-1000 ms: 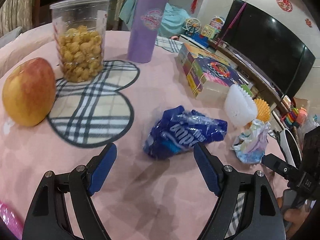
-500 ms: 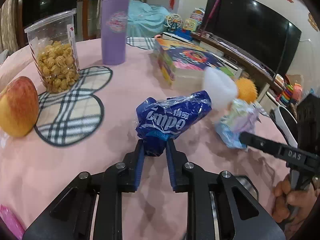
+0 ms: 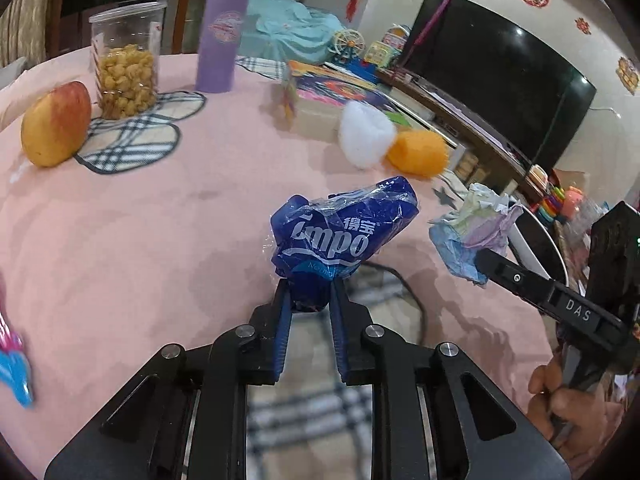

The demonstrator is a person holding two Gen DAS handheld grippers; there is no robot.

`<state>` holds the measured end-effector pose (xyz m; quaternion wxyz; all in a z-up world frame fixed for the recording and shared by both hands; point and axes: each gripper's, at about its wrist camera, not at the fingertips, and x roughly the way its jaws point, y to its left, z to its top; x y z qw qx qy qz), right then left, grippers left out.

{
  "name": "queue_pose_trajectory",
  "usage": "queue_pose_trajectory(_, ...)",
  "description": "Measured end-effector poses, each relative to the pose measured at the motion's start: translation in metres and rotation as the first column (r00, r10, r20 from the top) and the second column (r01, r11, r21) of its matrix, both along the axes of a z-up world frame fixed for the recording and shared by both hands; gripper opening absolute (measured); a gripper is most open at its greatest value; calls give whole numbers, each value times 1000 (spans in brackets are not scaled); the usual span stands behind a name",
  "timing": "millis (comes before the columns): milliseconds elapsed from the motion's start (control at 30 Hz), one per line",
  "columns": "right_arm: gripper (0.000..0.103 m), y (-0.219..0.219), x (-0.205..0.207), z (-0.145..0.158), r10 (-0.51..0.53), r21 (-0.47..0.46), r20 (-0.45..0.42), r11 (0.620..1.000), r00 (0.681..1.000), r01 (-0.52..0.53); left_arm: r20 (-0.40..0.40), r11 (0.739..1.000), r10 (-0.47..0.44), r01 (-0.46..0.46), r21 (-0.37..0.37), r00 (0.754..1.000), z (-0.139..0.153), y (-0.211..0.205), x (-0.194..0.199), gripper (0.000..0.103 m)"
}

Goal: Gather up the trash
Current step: 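Carry the blue bag and crumpled tissue over the black bin with both tools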

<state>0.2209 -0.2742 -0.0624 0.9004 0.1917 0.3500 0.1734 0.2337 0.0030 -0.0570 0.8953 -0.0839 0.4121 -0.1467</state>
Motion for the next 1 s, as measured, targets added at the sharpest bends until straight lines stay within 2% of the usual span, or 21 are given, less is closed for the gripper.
queue_pose_trajectory(233,17,-27,-32,-7,-36,-5,-8,999,999,36,15,999,-44,44,25,999,4,-41,-25,17)
queue_pose_trajectory(567,17,-77,-72,-2,-147,8,26,989,989,147,12,993,-104,103,62,994,5,-83,-44,17)
queue_pose_trajectory(1000,17,-115,-90,4,-234,20,46,972,971,233,26,979,-187,184,83,982,13,-129,-49,17)
